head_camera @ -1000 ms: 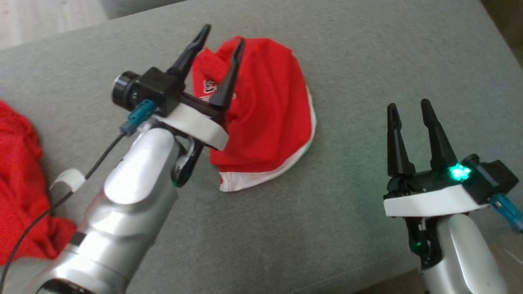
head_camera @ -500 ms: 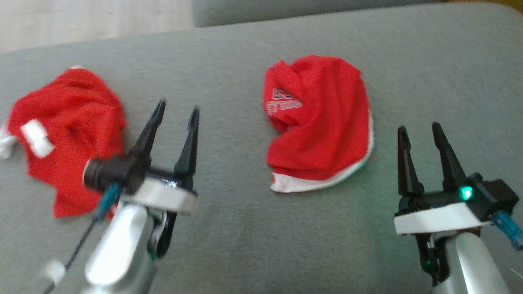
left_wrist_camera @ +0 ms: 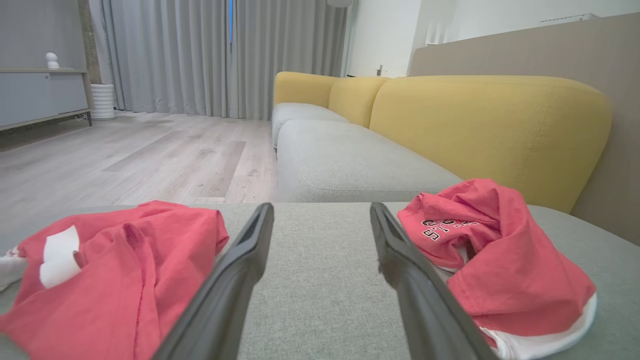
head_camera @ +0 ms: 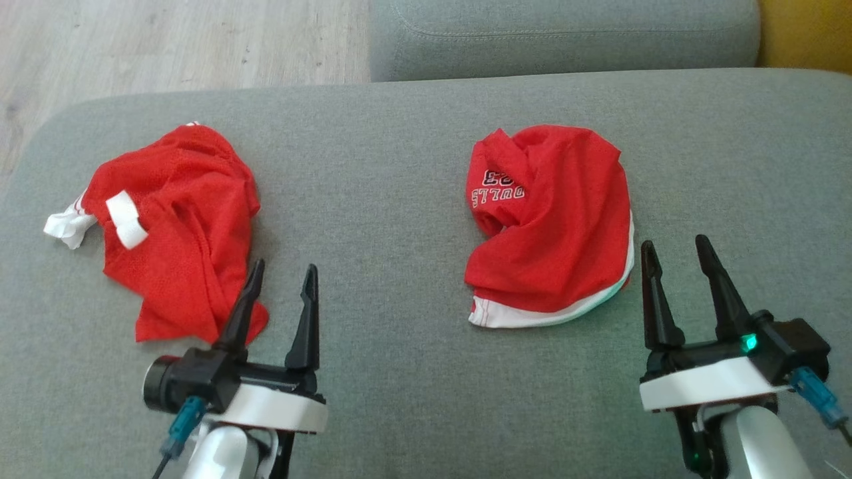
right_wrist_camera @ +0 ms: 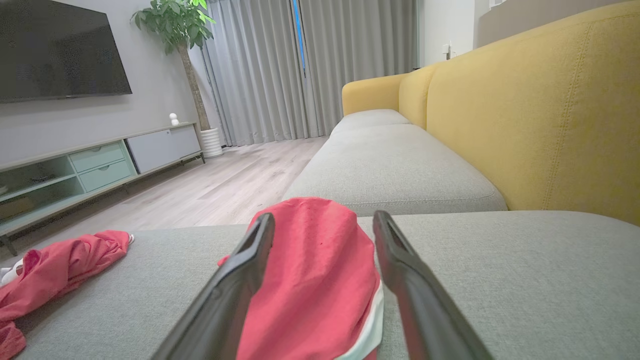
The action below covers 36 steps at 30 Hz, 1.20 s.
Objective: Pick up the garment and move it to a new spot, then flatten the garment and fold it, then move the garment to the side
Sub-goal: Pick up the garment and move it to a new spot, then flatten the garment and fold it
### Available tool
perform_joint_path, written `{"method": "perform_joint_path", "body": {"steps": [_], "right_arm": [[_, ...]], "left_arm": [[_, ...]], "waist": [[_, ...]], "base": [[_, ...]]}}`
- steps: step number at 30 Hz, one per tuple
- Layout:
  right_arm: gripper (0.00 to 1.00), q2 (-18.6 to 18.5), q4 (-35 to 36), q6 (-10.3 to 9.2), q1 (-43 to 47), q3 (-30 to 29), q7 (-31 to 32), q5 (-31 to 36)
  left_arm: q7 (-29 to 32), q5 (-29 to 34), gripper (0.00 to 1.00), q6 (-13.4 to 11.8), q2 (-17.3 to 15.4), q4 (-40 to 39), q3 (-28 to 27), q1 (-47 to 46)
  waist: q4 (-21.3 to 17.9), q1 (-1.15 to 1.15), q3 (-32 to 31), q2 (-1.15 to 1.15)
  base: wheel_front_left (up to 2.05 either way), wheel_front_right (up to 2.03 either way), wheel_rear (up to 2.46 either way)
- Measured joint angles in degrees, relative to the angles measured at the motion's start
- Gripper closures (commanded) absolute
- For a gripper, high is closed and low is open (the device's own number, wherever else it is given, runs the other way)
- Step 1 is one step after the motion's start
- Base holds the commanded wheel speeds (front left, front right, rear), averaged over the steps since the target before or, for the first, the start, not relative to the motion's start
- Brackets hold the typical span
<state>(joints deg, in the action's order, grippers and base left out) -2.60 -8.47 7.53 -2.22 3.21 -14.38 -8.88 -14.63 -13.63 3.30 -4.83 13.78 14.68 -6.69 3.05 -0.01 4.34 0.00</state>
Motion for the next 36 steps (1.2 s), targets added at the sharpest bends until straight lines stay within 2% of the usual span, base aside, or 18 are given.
{"method": "perform_joint_path", "body": {"steps": [7,13,19,25,30,36], "right_arm": [[0.00,0.0,0.0,0.00,0.2,0.5,0.0,0.4],[0.00,0.0,-1.8,0.00,-0.3,4.9,0.0,2.8],[0.00,-0.1,-11.6,0.00,-4.3,11.1,0.4,6.2],[0.00,-0.2,-21.8,0.00,-10.0,14.7,4.9,7.9],[0.00,-0.2,-29.4,0.00,-14.4,15.6,9.1,7.7],[0.00,-0.2,-34.1,0.00,-19.9,16.4,11.6,5.0]], "left_arm": [[0.0,1.8,0.00,1.6,1.1,-0.5,-1.7,0.0],[0.0,2.1,0.00,2.5,1.8,-0.6,-1.8,-0.1],[0.0,2.5,0.00,2.8,1.9,0.5,-1.8,-0.3],[0.0,1.9,0.00,3.3,1.9,1.0,-1.2,-1.8],[0.0,0.5,0.00,3.2,2.0,1.1,0.4,-2.7],[0.0,0.0,0.00,2.2,2.0,1.3,1.0,-3.8]], "waist": [[0.1,0.00,0.3,0.00],[1.4,0.01,1.3,0.00],[3.8,0.01,2.6,0.00],[6.8,0.01,3.9,0.00],[8.9,0.01,5.4,0.00],[10.6,0.01,6.8,0.00]], "base": [[0.00,0.00,0.00],[0.00,0.00,0.00],[0.00,0.00,0.00],[0.00,0.00,0.00],[0.00,0.00,0.00],[0.00,0.00,0.00]]}}
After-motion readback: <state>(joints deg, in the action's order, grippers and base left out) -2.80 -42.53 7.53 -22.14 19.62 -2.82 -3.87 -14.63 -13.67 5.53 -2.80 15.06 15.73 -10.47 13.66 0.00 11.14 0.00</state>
